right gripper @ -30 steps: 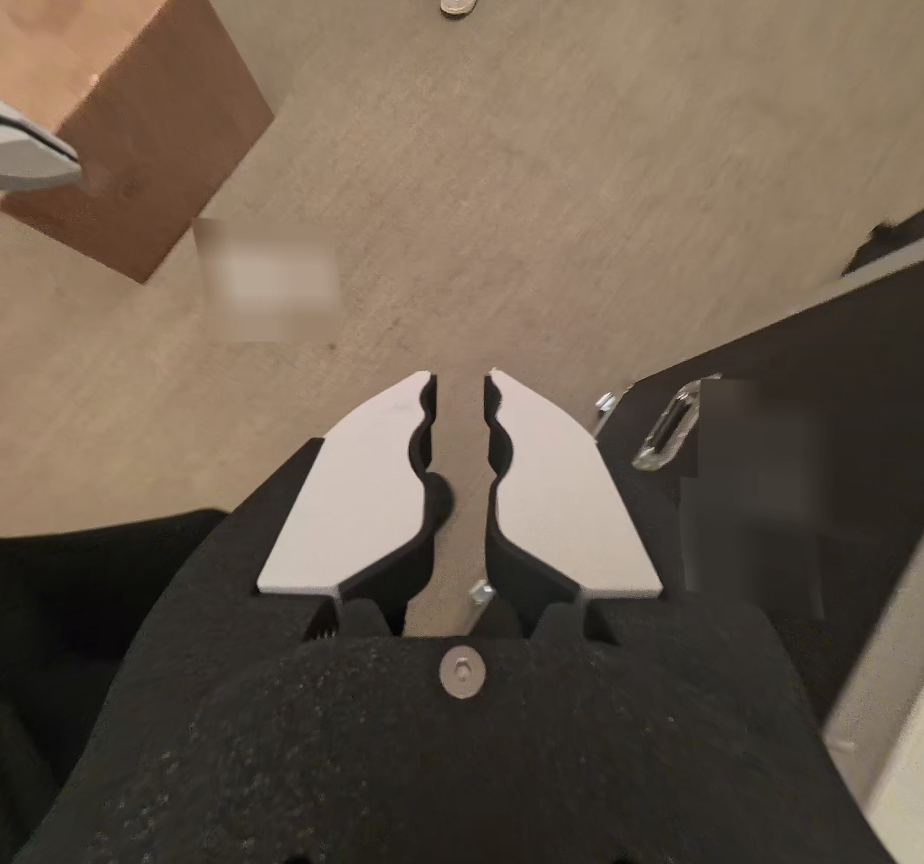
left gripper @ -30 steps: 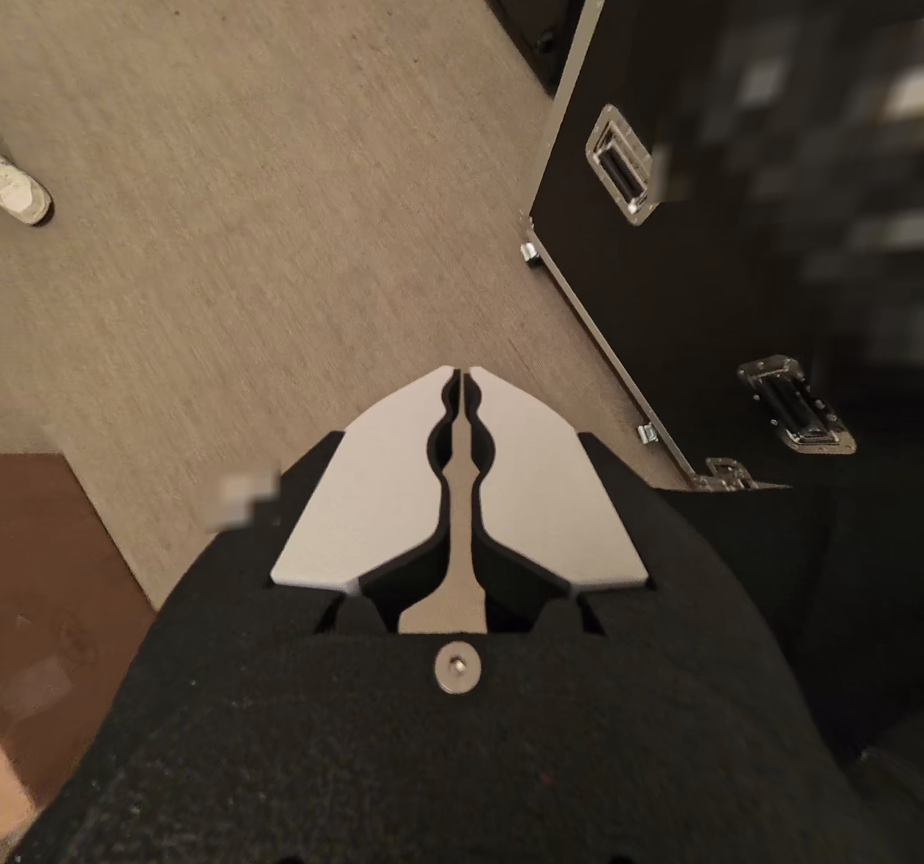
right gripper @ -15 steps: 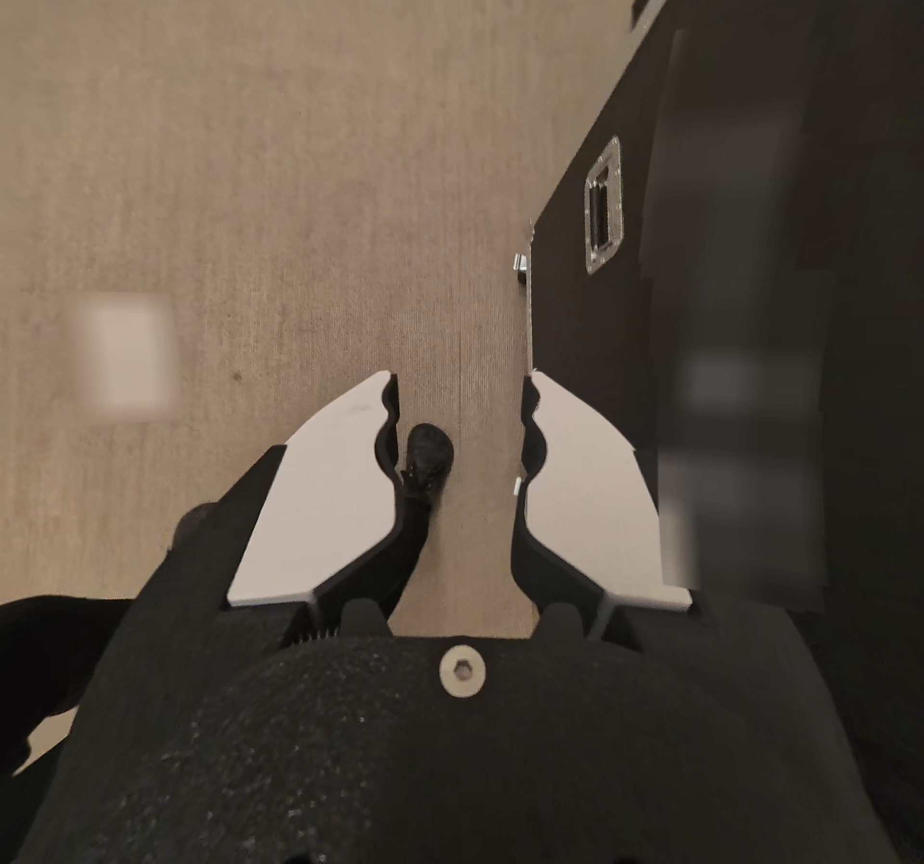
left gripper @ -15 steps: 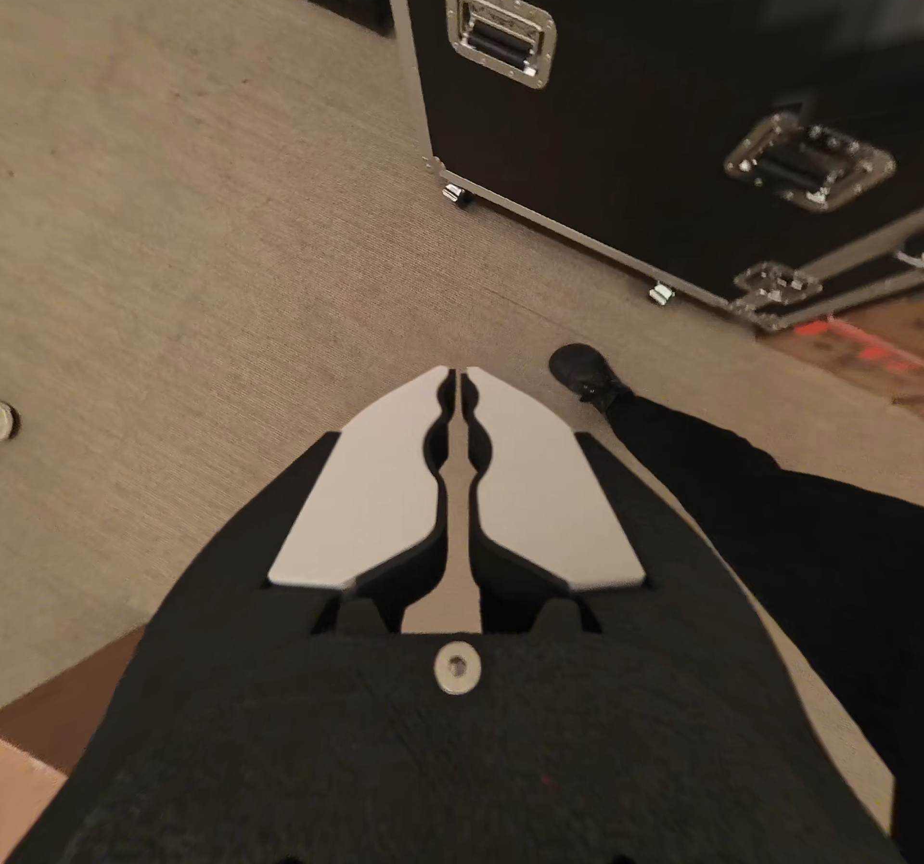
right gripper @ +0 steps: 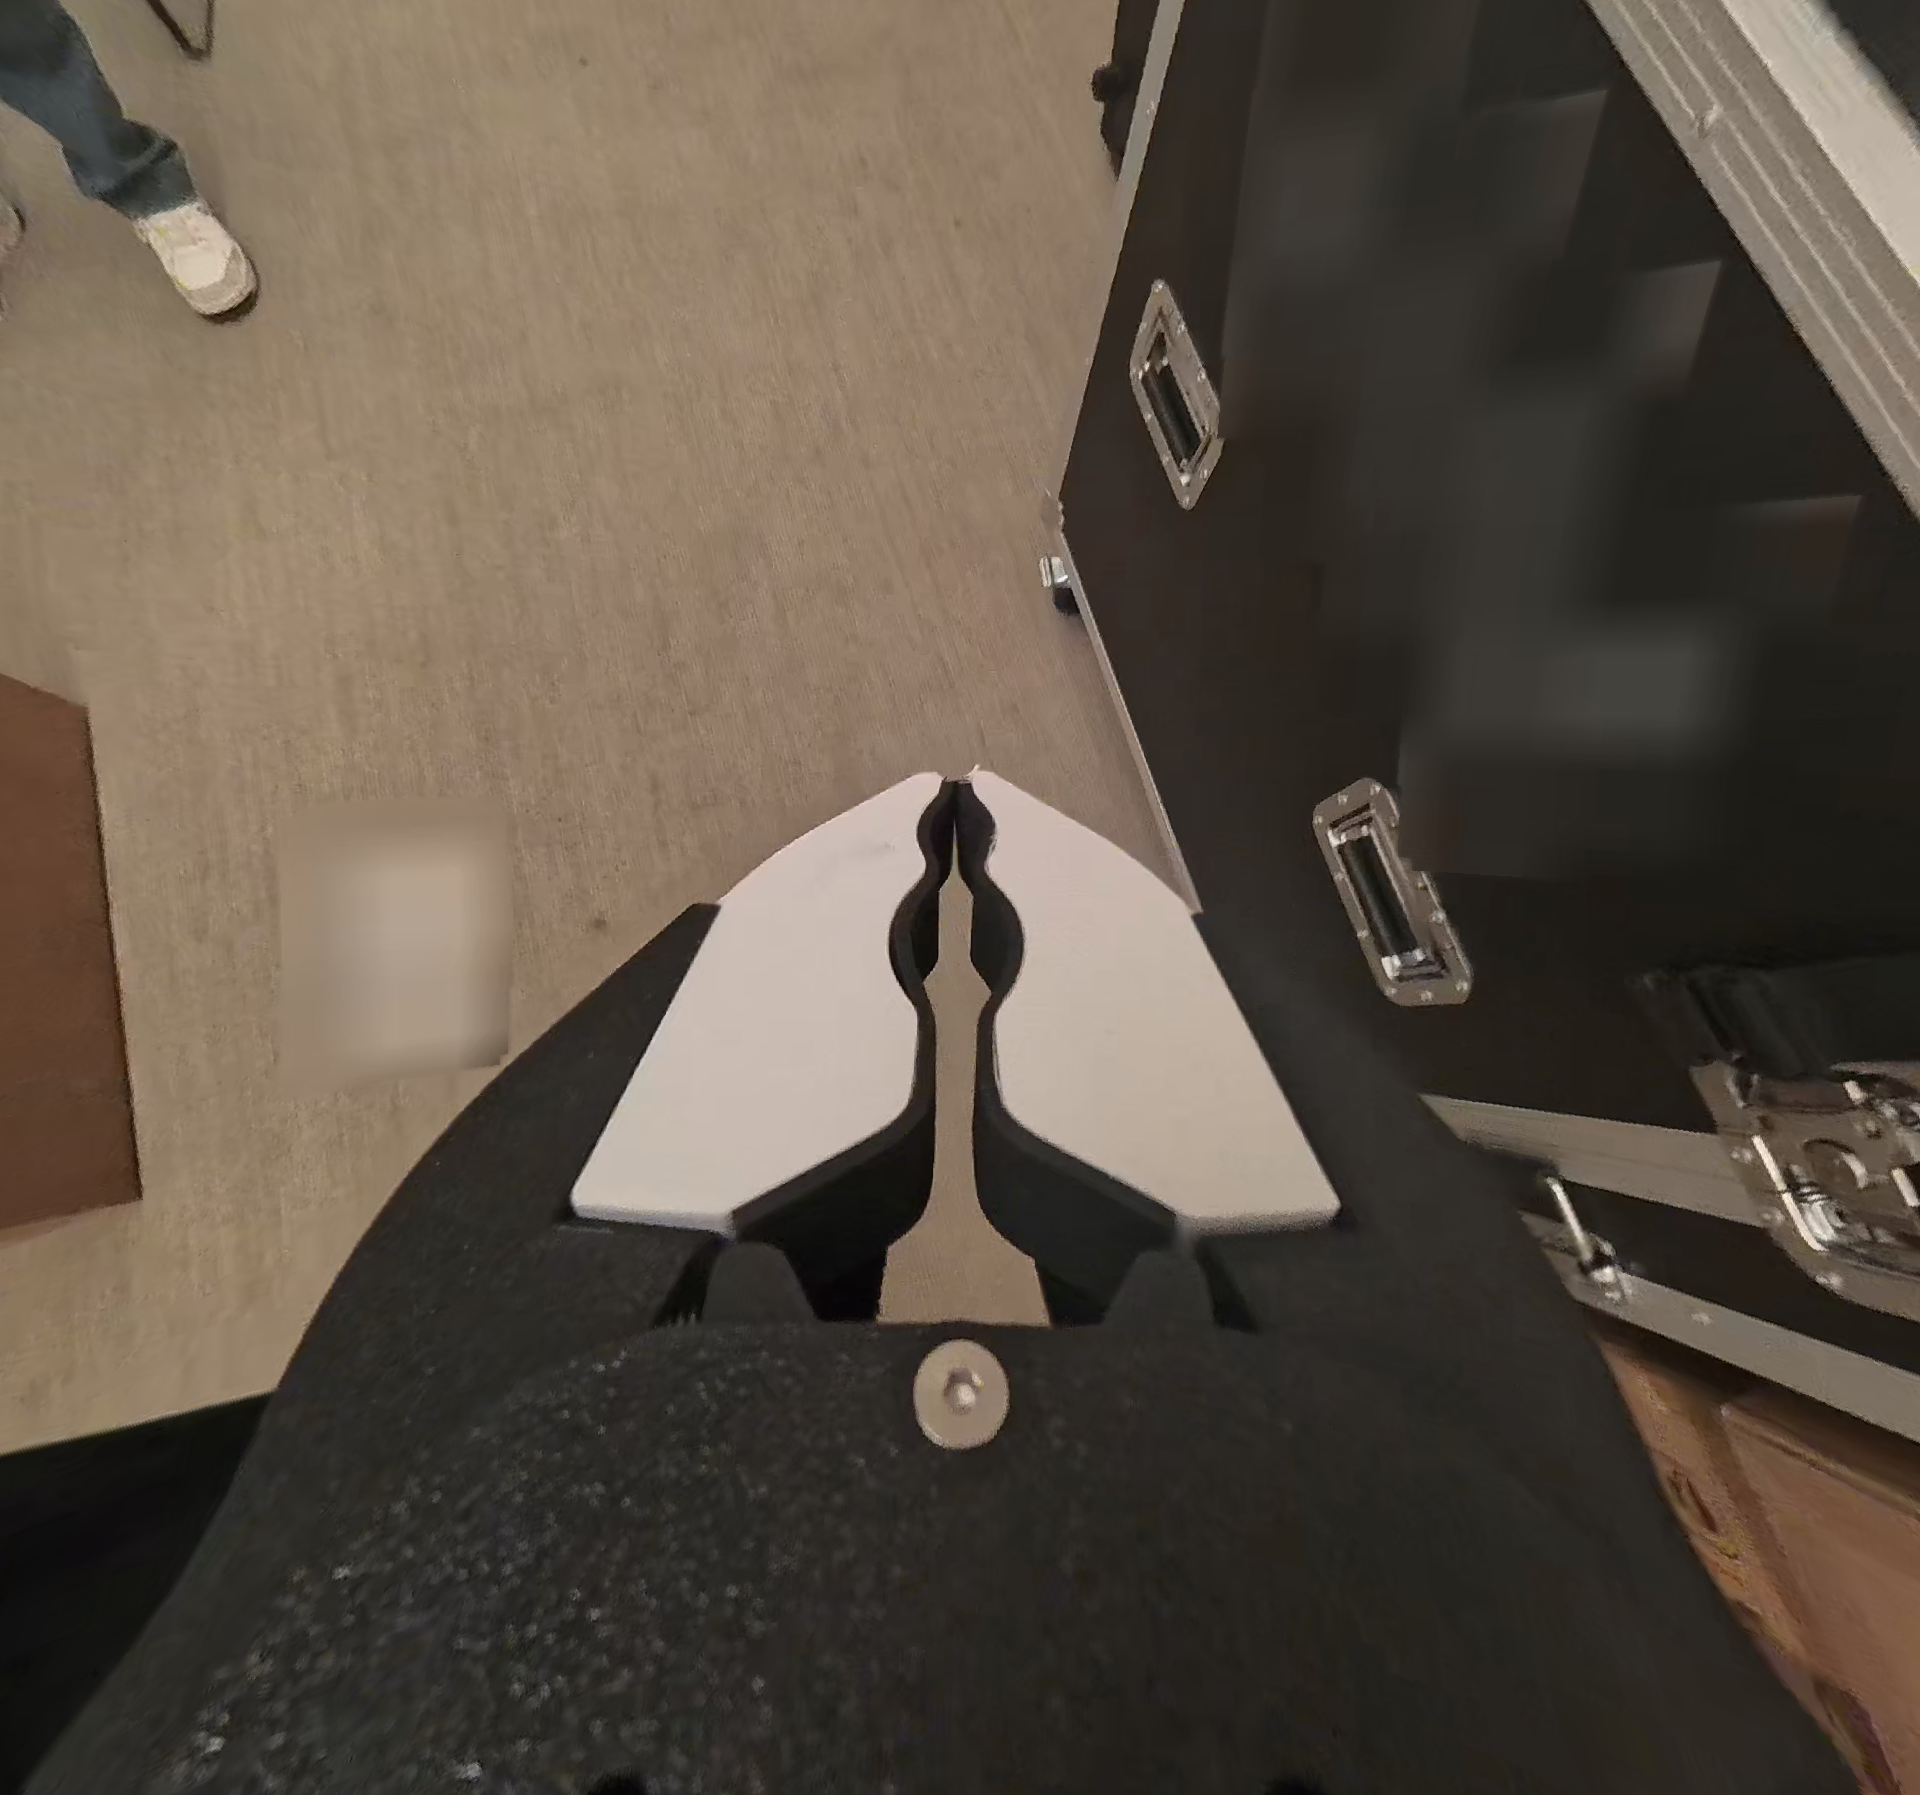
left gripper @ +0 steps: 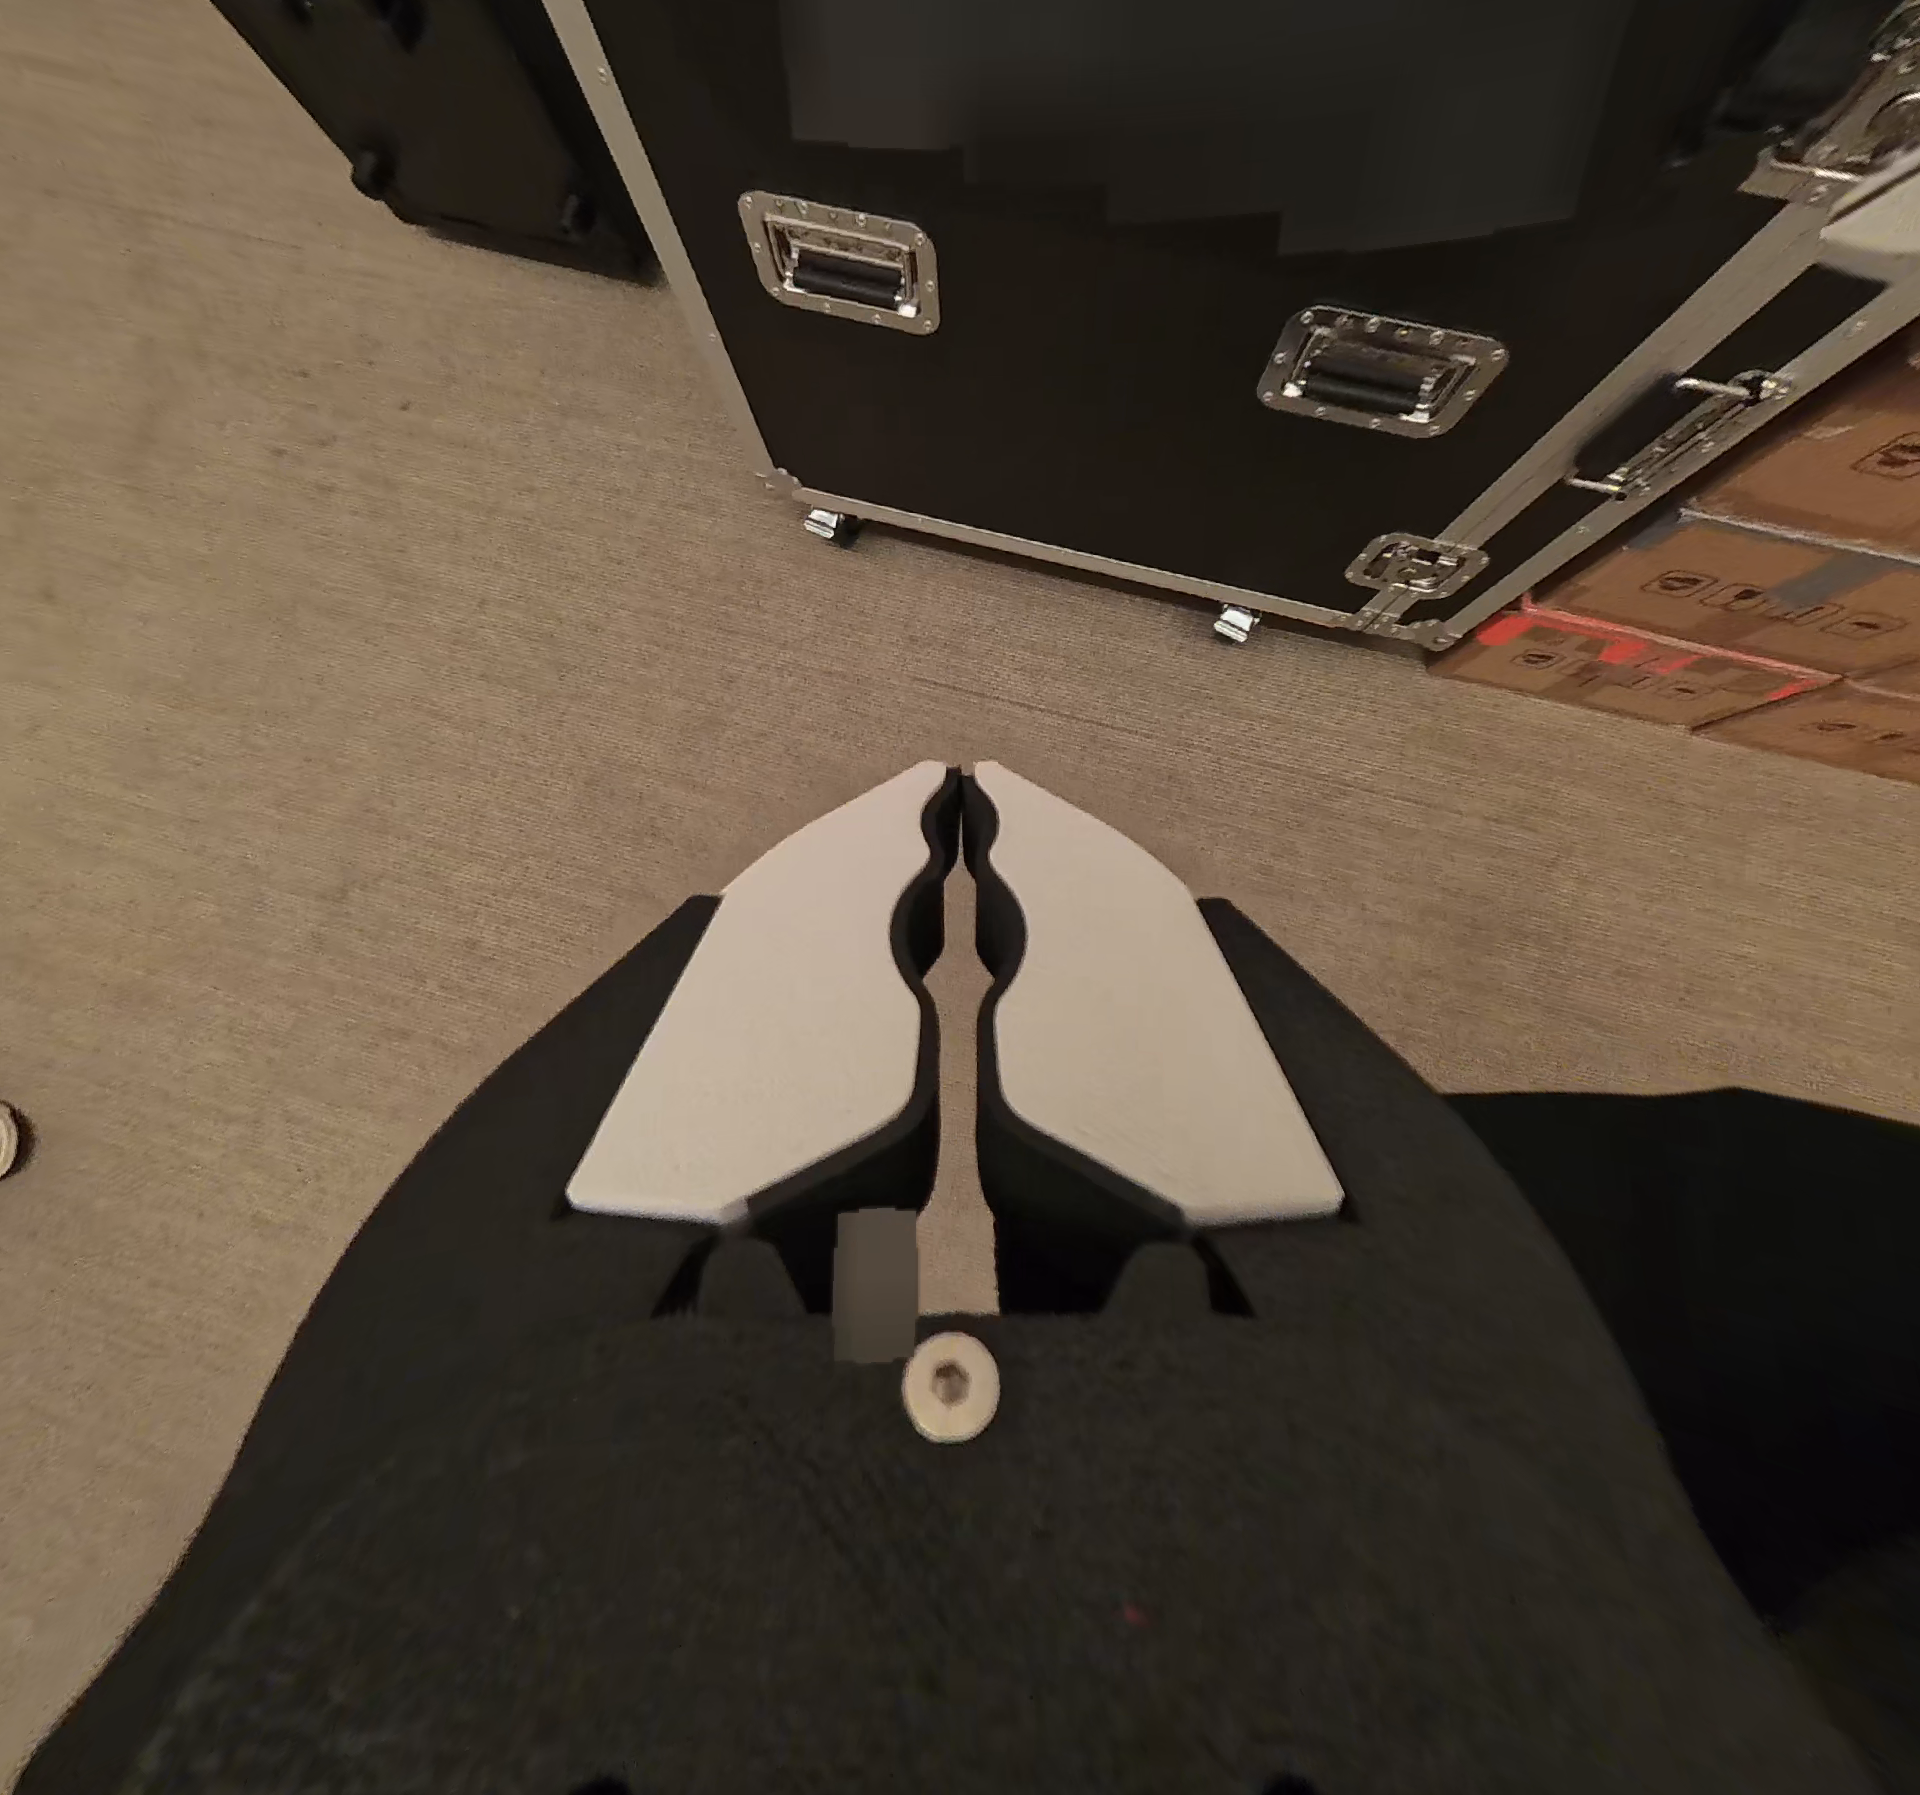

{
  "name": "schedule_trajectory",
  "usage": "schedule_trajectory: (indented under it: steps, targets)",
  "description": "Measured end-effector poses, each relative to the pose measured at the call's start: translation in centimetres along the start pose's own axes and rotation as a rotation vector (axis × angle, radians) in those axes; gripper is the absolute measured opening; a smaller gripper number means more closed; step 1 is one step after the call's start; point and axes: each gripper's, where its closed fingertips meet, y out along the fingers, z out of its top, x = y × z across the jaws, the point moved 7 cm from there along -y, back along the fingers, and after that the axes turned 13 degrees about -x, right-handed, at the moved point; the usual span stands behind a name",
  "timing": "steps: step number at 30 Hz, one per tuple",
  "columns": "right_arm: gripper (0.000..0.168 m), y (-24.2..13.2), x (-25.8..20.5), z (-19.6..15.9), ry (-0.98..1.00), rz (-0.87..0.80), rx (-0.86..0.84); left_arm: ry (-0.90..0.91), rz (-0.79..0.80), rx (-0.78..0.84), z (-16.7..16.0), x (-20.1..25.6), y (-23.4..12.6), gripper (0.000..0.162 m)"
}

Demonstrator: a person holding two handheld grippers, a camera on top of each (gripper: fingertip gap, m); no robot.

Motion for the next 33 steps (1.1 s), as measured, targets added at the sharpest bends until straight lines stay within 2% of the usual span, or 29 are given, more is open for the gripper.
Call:
schedule_trajectory:
  steps: [4,13,19,23,29,33]
  targets:
    - [0.0,2.2,0.4,-1.2,0.023,0.023,-0.031,0.002,0.026,-0.023,-1.3,0.0,1.2,0.0]
    - [0.0,6.3,1.1,-4.3,0.074,-0.031,-0.092,0.022,-0.013,-0.076,-3.5,1.6,7.8,0.0]
    - [0.0,10.3,0.1,-9.3,0.143,-0.094,-0.087,0.039,-0.072,-0.033,-6.8,2.7,13.7,0.0]
    - [0.0,17.4,-0.8,-15.7,0.203,-0.131,-0.057,0.049,-0.119,0.022,-12.3,2.6,21.7,0.0]
    - [0.0,34.7,-0.6,-26.3,0.174,-0.271,-0.034,0.11,-0.128,0.012,-23.4,0.9,39.7,0.0]
    - [0.0,44.5,0.2,-30.4,0.117,-0.331,0.001,0.118,-0.129,0.05,-28.4,0.0,51.0,0.0]
